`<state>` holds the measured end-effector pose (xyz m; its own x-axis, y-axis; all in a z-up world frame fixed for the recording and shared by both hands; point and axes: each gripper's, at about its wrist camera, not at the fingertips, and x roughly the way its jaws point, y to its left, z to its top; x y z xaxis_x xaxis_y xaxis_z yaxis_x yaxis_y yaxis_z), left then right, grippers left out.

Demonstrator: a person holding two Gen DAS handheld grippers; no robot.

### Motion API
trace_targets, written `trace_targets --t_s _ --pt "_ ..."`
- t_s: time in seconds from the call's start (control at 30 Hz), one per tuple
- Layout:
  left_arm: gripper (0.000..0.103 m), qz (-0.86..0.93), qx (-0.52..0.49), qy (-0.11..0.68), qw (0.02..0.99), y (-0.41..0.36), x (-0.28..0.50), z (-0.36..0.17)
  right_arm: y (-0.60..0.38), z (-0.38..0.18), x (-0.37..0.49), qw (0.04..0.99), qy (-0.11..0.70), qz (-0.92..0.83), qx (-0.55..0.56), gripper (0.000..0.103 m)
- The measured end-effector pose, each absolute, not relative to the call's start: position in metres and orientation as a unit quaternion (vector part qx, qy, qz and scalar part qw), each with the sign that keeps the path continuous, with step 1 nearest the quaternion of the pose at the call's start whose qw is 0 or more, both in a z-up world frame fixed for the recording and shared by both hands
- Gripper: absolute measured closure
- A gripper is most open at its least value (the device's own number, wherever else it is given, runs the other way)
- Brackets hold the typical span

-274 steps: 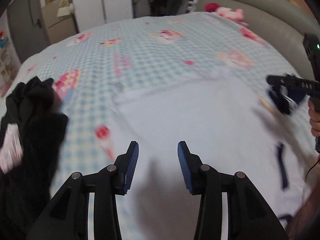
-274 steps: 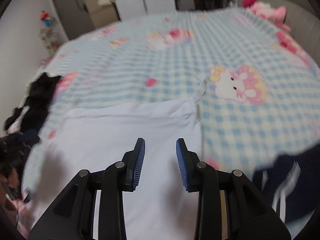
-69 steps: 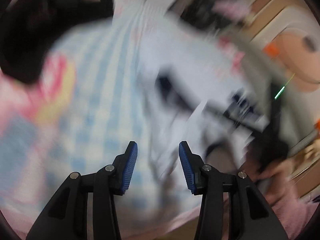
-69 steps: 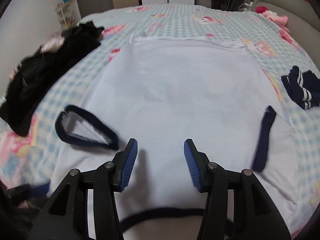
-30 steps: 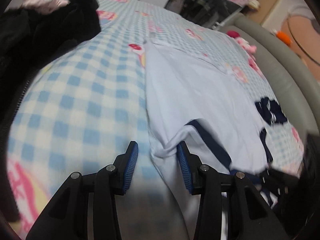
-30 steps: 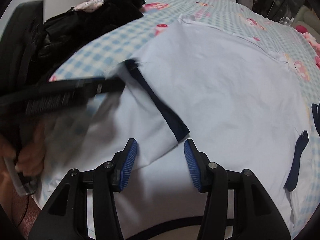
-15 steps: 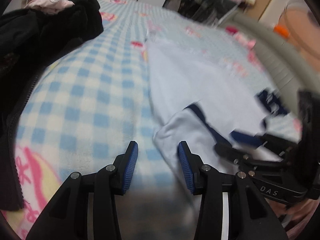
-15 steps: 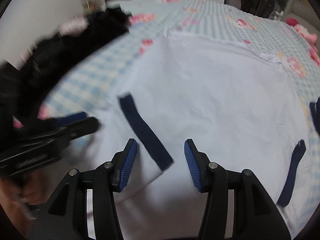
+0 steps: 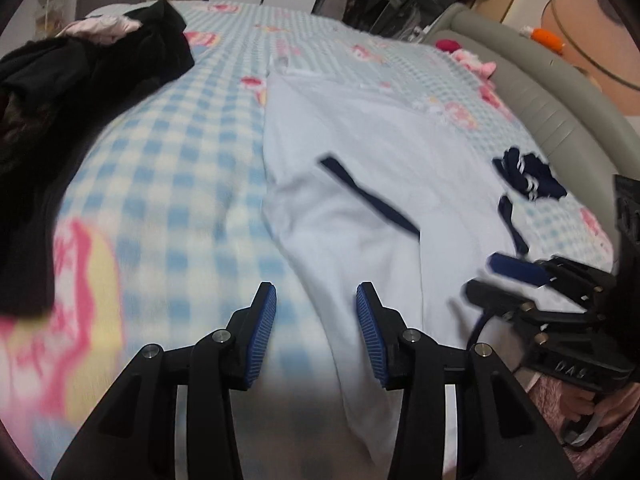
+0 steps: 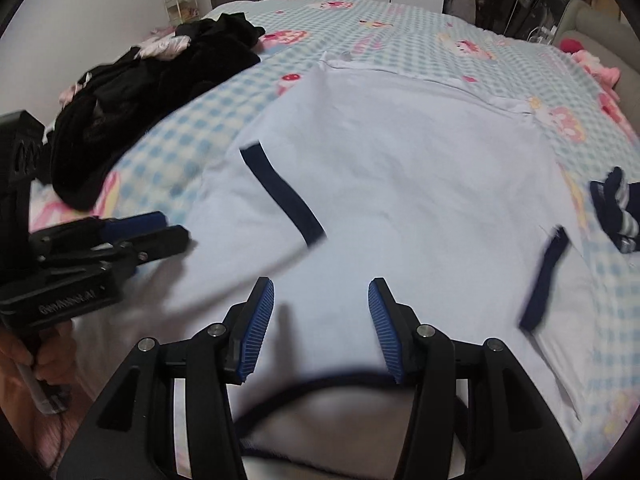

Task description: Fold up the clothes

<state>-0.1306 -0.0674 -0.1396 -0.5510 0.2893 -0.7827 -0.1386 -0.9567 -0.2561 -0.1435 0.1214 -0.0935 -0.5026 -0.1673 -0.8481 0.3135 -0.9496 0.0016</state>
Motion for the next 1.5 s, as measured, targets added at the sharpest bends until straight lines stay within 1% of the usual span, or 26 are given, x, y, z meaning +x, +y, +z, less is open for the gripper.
trace_targets --t_s 0.07,0.17,0.3,0.37,0.53,0.6,0.67,0.77,0.8,0.9,0.97,1.07,1.23,1.3,1.43,1.5 --pt "0.057 0.882 -0.459 -0.051 0.094 -0.063 -0.118 -0.142 0.135 -0.096 -0.133 0.126 0.082 -0.863 0.483 0.052" --pt "0.057 0.886 -0.452 -0.056 0.081 -0.061 -0.11 -0.14 0.157 -0.1 -0.118 0.104 0.085 -0.863 0.486 0.052" --pt "0.056 0.887 -0.452 -0.063 0.064 -0.06 -0.104 -0.142 0.192 -0.096 -0.109 0.067 0.069 -0.875 0.475 0.051" --pt "0.053 0.883 -0.463 -0.059 0.048 -0.06 -0.103 -0.149 0.209 -0.094 -0.104 0.048 0.061 -0.88 0.469 0.049" --pt "0.053 0.883 -0.461 -0.076 0.036 -0.062 -0.094 -0.151 0.247 -0.09 -0.09 0.012 0.037 -0.898 0.438 0.049" --pt "0.053 0.89 -0.446 -0.085 0.032 -0.062 -0.086 -0.148 0.261 -0.089 -0.084 0.003 0.026 -0.907 0.421 0.049" --pt "0.054 0.905 -0.41 -0.11 0.031 -0.066 -0.075 -0.137 0.274 -0.089 -0.078 -0.007 0.015 -0.915 0.403 0.049" --pt "0.054 0.909 -0.393 -0.127 0.054 -0.065 -0.066 -0.131 0.295 -0.088 -0.069 -0.022 -0.001 -0.926 0.376 0.038" --pt "0.054 0.903 -0.409 -0.125 0.047 -0.064 -0.068 -0.138 0.301 -0.087 -0.066 -0.027 -0.007 -0.93 0.367 0.038" --pt "0.053 0.885 -0.451 -0.114 0.024 -0.062 -0.073 -0.158 0.312 -0.105 -0.073 -0.035 -0.016 -0.914 0.405 0.039" --pt "0.053 0.887 -0.446 -0.115 0.02 -0.063 -0.07 -0.155 0.317 -0.118 -0.077 -0.042 -0.014 -0.899 0.435 0.04" --pt "0.054 0.891 -0.428 -0.143 0.038 -0.069 -0.061 -0.148 0.322 -0.124 -0.072 -0.042 -0.018 -0.893 0.447 0.04" --pt "0.054 0.873 -0.423 -0.226 0.091 -0.084 -0.057 -0.147 0.349 -0.111 -0.064 -0.04 -0.103 -0.909 0.401 0.039" --pt "0.054 0.866 -0.434 -0.235 0.084 -0.087 -0.057 -0.153 0.353 -0.109 -0.063 -0.041 -0.109 -0.911 0.396 0.039" --pt "0.054 0.869 -0.437 -0.223 0.065 -0.086 -0.052 -0.155 0.356 -0.107 -0.061 -0.044 -0.11 -0.913 0.391 0.04" --pt "0.054 0.866 -0.422 -0.256 0.081 -0.091 -0.048 -0.151 0.358 -0.106 -0.06 -0.046 -0.11 -0.913 0.389 0.04"
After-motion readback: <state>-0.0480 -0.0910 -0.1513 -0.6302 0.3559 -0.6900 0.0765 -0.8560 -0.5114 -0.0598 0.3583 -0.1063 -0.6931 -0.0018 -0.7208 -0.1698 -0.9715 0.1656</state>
